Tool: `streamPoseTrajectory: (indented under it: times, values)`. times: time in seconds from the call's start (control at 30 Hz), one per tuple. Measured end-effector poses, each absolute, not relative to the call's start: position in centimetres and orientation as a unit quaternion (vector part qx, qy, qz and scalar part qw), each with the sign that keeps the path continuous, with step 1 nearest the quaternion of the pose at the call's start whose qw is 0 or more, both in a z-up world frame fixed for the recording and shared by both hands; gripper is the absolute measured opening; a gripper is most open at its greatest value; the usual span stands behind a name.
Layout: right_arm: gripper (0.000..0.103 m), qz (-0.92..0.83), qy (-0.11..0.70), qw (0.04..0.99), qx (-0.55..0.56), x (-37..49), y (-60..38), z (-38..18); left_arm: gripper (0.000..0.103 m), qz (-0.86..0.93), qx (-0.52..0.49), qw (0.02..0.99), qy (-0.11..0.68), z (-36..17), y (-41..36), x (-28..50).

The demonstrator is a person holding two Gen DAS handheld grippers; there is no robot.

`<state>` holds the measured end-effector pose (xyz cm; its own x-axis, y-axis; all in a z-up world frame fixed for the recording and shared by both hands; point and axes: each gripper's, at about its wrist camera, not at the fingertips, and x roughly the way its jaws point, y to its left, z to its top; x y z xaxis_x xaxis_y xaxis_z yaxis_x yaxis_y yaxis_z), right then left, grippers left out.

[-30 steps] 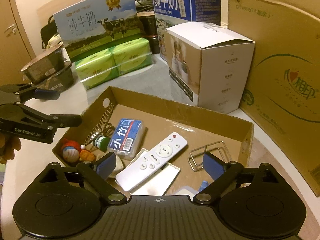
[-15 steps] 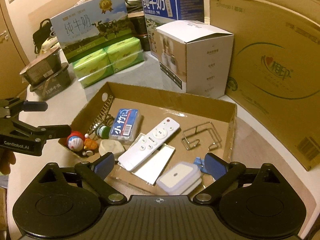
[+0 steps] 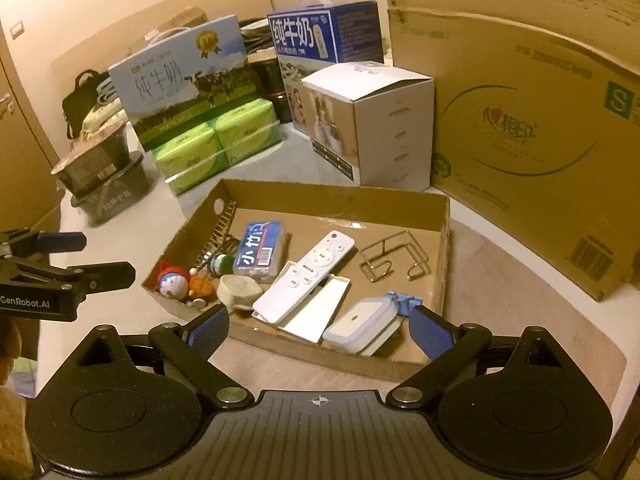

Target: Organize rigid objects

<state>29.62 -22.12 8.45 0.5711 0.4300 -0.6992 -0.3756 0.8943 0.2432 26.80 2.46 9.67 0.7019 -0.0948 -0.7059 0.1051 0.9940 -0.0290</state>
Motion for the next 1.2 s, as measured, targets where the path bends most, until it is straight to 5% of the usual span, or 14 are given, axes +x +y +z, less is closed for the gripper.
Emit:
streamPoseTrajectory:
  times: [1.2]
  values:
    - [0.096,0.184,0.353,0.915,0.069,16.0,-24.0,7.9,0.102,-0.012,-0.026,0.935,0.353,8.2,-0.6,12.9]
